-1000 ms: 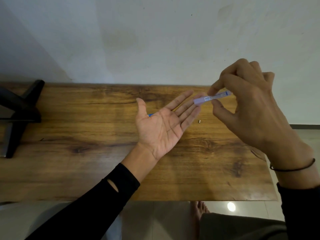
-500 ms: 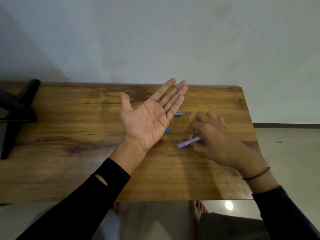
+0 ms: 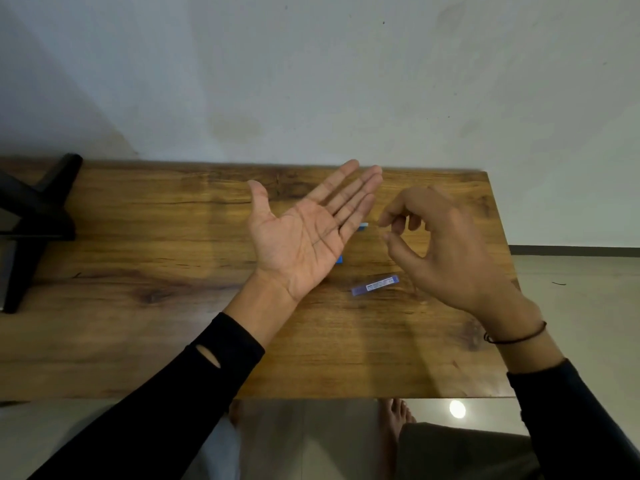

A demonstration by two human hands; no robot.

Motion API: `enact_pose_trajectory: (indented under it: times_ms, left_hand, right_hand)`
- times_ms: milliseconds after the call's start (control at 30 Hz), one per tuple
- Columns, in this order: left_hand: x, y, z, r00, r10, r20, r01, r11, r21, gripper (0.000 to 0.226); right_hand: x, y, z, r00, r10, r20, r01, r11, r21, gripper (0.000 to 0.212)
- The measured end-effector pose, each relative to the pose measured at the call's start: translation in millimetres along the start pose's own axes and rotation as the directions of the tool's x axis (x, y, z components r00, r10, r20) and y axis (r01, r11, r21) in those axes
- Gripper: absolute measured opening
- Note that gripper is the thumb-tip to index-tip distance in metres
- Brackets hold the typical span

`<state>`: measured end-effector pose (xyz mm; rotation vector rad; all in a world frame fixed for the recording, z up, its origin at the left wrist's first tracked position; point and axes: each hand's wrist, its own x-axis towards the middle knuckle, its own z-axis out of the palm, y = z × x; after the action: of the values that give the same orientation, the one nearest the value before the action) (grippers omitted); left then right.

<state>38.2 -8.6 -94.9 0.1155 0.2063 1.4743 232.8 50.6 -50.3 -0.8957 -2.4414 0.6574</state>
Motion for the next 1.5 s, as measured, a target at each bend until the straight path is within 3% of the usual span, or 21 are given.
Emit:
enact_pose_trajectory:
  times_ms: [133, 333, 433, 833, 1033, 1133, 1200, 1233, 1267, 1300, 1333, 1367, 1400, 1433, 1500]
  left_hand:
    - [-2.2, -5.6, 0.0, 0.999, 0.002, -0.049, 0.003, 0.995, 0.103, 0.132]
    - [-5.4, -17.5, 1.8, 0.982, 0.004, -0.191, 0.037, 0.976, 0.214, 0.129]
    - [-4.7, -18.5, 1.2, 0.977, 0.003, -0.213, 0.047, 0.972, 0.23, 0.128]
    - [-2.4, -20.4, 7.9, 0.97, -0.038, -0.242, 0.082, 0.982, 0.173, 0.133]
    - [-5.9, -16.9, 9.6, 0.975, -0.079, -0.207, 0.112, 0.982, 0.154, 0.129]
    - [-5.6, -13.7, 7.4, 0.985, -0.125, -0.119, 0.139, 0.983, 0.121, 0.122]
    - [0.3, -7.3, 6.5, 0.982, -0.103, -0.158, 0.137, 0.964, 0.229, 0.116]
    - [4.6, -3.8, 5.9, 0.971, -0.034, -0.238, 0.124, 0.92, 0.373, 0.106]
    - [7.6, -0.7, 5.6, 0.945, 0.097, -0.314, 0.109, 0.809, 0.578, 0.089]
    - [9.1, 2.1, 4.8, 0.912, 0.274, -0.306, 0.091, 0.593, 0.8, 0.067]
    - [9.5, 5.0, 1.1, 0.88, 0.433, -0.194, 0.075, 0.277, 0.958, 0.042]
    - [9.8, 8.1, -4.3, 0.865, 0.5, -0.03, 0.065, -0.053, 0.996, 0.023]
    - [8.8, 9.1, -9.0, 0.872, 0.478, 0.103, 0.066, -0.325, 0.943, 0.017]
    - [8.8, 8.1, -13.9, 0.889, 0.421, 0.182, 0.077, -0.528, 0.845, 0.021]
    - [8.8, 3.6, -23.0, 0.922, 0.335, 0.195, 0.125, -0.733, 0.668, 0.031]
  right_hand:
    - [6.7, -18.1, 9.9, 0.989, -0.097, -0.109, 0.095, 0.995, -0.028, 0.01]
    - [9.7, -33.1, 21.1, 0.977, -0.184, 0.105, 0.208, 0.931, -0.301, 0.008]
    - [11.1, -32.9, 21.0, 0.97, -0.159, 0.182, 0.217, 0.905, -0.365, 0.021]
    - [13.2, -38.1, 22.6, 0.965, -0.152, 0.212, 0.239, 0.841, -0.485, 0.032]
    - [13.3, -35.4, 19.7, 0.967, -0.199, 0.157, 0.246, 0.891, -0.382, 0.004]
    - [16.1, -33.5, 13.6, 0.993, -0.111, 0.045, 0.117, 0.98, -0.162, 0.01]
    - [19.6, -29.4, 6.5, 0.996, -0.028, -0.08, 0.032, 0.998, 0.053, 0.018]
    - [21.5, -25.6, 2.6, 0.991, 0.021, -0.136, 0.001, 0.987, 0.159, 0.015]
    - [23.2, -21.0, -1.0, 0.981, 0.081, -0.177, -0.031, 0.963, 0.267, 0.01]
    - [24.9, -16.0, -4.0, 0.967, 0.152, -0.204, -0.065, 0.922, 0.382, 0.006]
    - [26.0, -11.6, -5.9, 0.949, 0.223, -0.222, -0.085, 0.861, 0.502, 0.005]
    - [26.5, -8.3, -7.1, 0.93, 0.282, -0.234, -0.087, 0.79, 0.606, 0.004]
    - [26.4, -6.4, -7.4, 0.912, 0.333, -0.239, -0.082, 0.72, 0.689, 0.003]
    - [26.5, -5.1, -8.2, 0.898, 0.371, -0.237, -0.075, 0.66, 0.748, 0.003]
    - [26.4, -3.4, -5.3, 0.886, 0.411, -0.213, -0.076, 0.582, 0.81, 0.004]
